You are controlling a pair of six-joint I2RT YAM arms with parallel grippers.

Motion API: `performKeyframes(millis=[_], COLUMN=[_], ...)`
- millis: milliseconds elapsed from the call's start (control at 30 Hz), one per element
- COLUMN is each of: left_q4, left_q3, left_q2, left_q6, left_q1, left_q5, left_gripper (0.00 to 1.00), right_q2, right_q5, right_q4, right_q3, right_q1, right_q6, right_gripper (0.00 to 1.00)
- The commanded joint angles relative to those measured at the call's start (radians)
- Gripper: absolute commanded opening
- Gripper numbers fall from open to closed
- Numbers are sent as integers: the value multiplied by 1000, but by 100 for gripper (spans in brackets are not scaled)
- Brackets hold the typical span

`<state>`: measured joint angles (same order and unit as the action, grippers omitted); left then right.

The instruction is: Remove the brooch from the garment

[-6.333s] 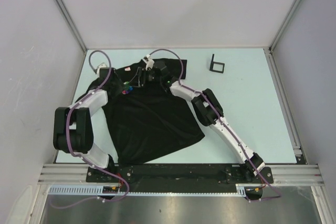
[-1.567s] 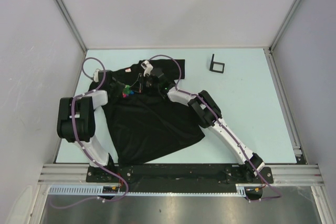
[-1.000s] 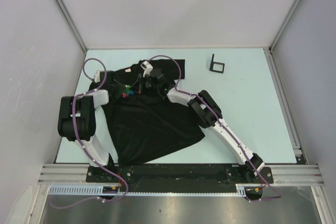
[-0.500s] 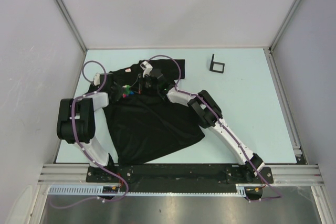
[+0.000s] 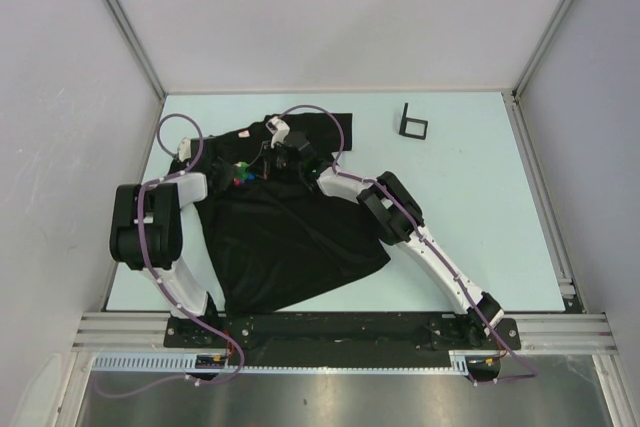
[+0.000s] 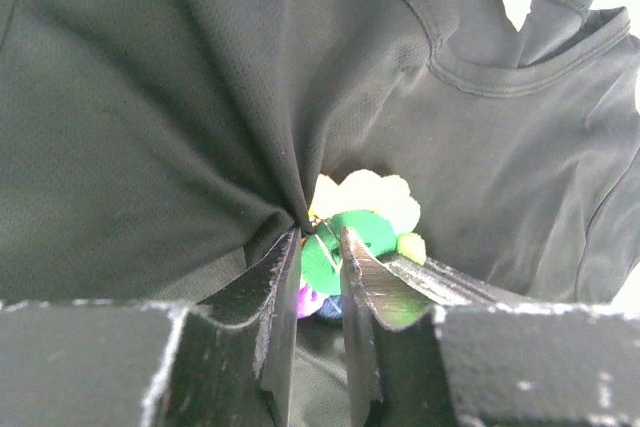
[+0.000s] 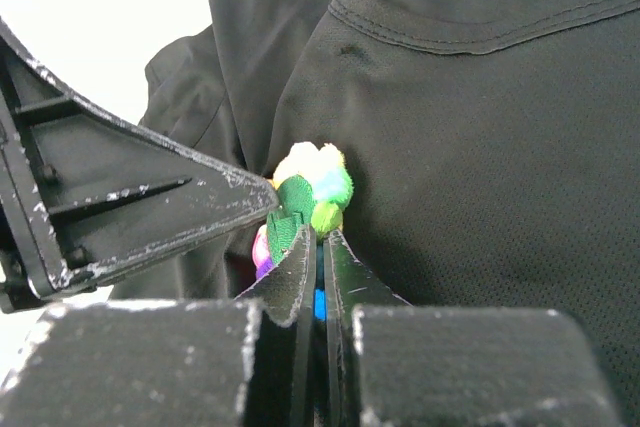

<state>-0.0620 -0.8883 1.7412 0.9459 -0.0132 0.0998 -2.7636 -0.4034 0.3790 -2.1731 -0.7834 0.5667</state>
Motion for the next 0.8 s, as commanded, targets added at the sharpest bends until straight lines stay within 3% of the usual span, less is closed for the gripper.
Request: performKeyframes(millis=[0,367,767], left_q4=[4,-24,10], left_q3=[-49,-3,-55], left_q2=[12,-42,15], left_q6=[5,-6,-4], left_q1=[4,4,4], left_q5=[26,40,43], left_gripper=[26,34,29], right_q2=[48,50,52], right_q5=[6,6,8], right_q4=[-25,-23,-26], right_q3=[13,13,15], right_q1=[-16,-17,-23], right_q6=[-41,-44,-56], right_gripper=[0,0,0])
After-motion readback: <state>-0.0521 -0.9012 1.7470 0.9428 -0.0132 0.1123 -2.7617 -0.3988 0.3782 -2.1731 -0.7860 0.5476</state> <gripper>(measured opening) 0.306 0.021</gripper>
